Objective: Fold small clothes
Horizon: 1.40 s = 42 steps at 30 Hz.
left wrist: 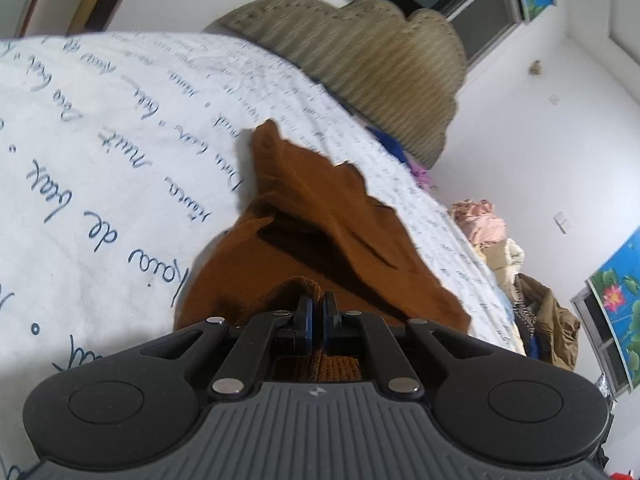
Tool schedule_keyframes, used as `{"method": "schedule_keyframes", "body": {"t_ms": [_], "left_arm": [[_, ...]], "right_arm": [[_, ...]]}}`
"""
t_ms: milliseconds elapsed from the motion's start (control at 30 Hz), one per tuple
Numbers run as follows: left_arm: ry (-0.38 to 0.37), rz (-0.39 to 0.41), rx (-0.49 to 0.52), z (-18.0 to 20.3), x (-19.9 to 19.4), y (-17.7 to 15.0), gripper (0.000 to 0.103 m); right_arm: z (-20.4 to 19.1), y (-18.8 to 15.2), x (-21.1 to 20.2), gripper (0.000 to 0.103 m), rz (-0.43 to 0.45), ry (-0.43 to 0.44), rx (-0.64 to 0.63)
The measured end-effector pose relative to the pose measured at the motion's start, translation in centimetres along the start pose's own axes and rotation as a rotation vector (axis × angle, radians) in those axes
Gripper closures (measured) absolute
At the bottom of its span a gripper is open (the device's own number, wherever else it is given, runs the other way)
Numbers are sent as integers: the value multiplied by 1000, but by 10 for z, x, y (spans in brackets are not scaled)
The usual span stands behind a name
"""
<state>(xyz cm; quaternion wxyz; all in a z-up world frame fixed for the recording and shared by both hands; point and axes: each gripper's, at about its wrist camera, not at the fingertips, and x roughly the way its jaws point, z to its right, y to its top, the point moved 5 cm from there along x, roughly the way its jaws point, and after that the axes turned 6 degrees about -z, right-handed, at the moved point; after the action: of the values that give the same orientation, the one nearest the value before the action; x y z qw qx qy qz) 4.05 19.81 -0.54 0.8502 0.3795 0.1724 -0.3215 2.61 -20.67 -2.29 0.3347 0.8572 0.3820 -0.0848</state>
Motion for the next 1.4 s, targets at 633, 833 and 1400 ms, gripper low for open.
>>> {"method": "schedule_keyframes", "body": {"t_ms": [633,833,1400], "left_arm": [[27,22,-143,-20,25,26,98],[70,-15,-172,-32,44,31,98],[45,-45,-102,-22,16,33,97]], "right_arm": [[10,25,24,92,57,-75,17],[25,29,47,92,30,-154,55],[22,34,31,47,-19,-5,130]]}}
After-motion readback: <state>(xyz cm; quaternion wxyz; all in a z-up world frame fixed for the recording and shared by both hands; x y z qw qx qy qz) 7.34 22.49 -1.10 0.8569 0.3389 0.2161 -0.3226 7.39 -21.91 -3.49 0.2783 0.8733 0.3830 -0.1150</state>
